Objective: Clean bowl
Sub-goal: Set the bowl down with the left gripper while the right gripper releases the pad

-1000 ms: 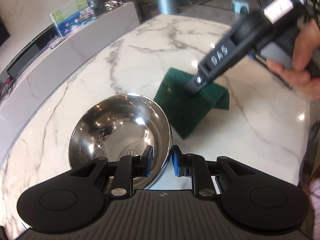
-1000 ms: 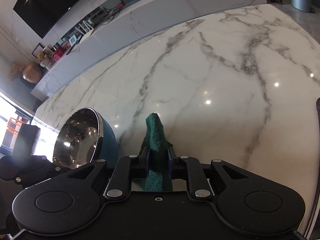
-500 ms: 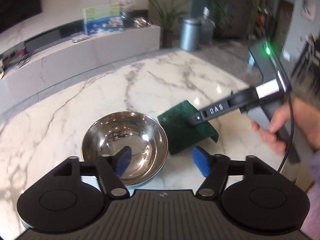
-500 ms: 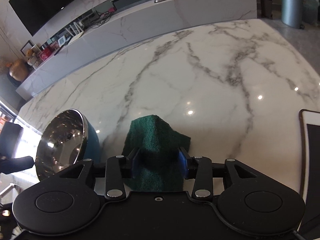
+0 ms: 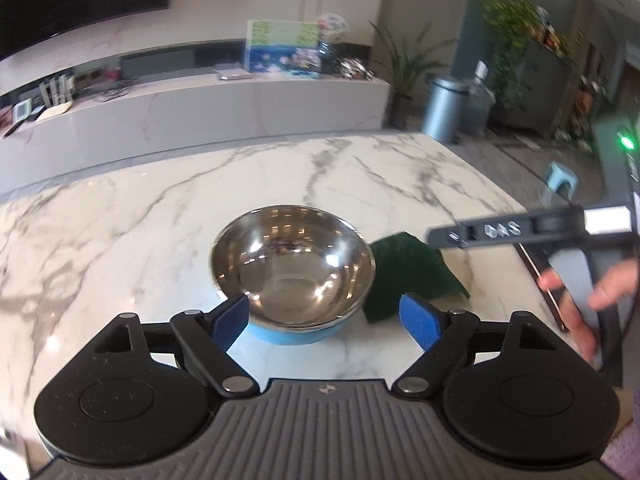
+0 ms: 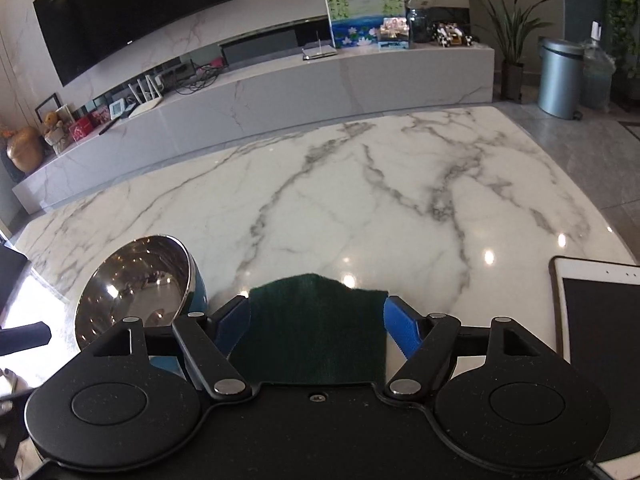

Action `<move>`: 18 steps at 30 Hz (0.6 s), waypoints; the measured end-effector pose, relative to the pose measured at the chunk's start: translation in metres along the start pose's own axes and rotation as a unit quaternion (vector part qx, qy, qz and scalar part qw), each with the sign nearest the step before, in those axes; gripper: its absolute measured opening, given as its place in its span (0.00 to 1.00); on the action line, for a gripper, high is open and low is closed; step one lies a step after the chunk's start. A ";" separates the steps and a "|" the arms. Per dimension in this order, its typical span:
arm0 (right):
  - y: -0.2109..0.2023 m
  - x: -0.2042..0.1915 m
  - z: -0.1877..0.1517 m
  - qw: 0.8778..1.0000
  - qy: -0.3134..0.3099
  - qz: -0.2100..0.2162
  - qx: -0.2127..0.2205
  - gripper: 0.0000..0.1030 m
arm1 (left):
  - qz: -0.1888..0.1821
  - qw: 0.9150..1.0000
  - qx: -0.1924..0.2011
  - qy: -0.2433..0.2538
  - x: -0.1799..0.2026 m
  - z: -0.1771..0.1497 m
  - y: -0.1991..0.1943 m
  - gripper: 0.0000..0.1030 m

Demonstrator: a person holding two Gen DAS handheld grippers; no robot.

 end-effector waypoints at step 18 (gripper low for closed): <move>-0.078 -0.032 -0.059 0.998 -0.004 -0.023 0.055 0.78 | 0.088 0.994 0.070 0.000 0.013 -0.018 -0.036 0.80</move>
Point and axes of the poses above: each gripper's, at about its wrist camera, not at the fingertips, and y roughly the way its jaws point, x to its right, z to its top, the point moved 4 cm from there along y, roughly the way its jaws point, and after that the axes turned 8 degrees about x, right-handed, at the moved point
